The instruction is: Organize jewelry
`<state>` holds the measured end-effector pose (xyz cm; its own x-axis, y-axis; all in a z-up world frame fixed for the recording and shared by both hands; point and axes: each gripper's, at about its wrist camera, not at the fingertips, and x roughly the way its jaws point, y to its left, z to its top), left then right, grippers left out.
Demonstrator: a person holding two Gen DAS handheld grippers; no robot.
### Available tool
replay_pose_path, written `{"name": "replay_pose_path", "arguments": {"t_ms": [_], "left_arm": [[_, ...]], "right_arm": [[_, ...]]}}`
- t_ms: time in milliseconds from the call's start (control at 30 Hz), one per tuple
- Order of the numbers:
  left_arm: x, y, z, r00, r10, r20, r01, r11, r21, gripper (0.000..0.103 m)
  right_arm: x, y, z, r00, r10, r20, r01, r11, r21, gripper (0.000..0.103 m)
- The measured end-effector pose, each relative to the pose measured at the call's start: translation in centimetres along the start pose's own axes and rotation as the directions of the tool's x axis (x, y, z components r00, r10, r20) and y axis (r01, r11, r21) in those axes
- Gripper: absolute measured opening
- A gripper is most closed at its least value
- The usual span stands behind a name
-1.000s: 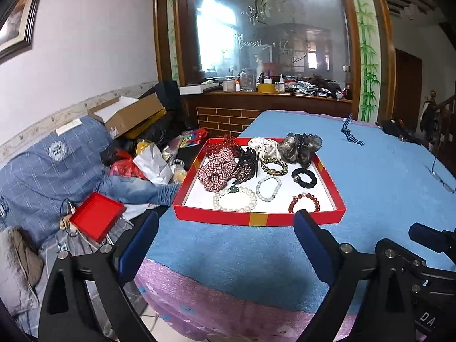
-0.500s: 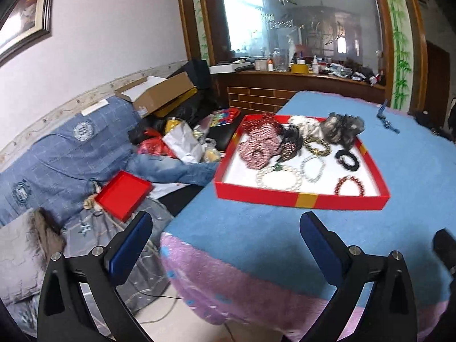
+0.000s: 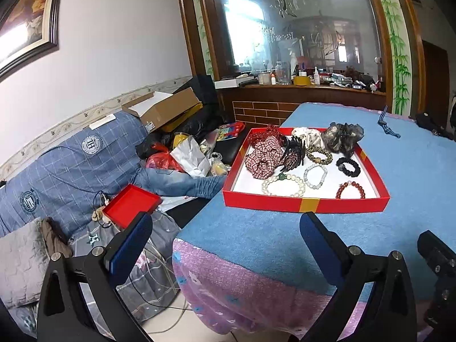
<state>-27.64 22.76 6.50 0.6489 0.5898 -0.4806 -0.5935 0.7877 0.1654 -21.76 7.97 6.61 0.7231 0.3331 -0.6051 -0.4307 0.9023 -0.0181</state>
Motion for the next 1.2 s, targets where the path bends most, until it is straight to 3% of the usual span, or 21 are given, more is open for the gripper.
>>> {"name": "replay_pose_path", "arguments": {"t_ms": [1200], "left_arm": [[0.6,-0.2,-0.8,1.000,0.004,-0.017,-0.004,1.000,-0.005,0.103]], "right_arm": [[1.0,0.9,-0.4,0.999,0.005,-0.048,-0.007,1.000,-0.023,0.095]]}}
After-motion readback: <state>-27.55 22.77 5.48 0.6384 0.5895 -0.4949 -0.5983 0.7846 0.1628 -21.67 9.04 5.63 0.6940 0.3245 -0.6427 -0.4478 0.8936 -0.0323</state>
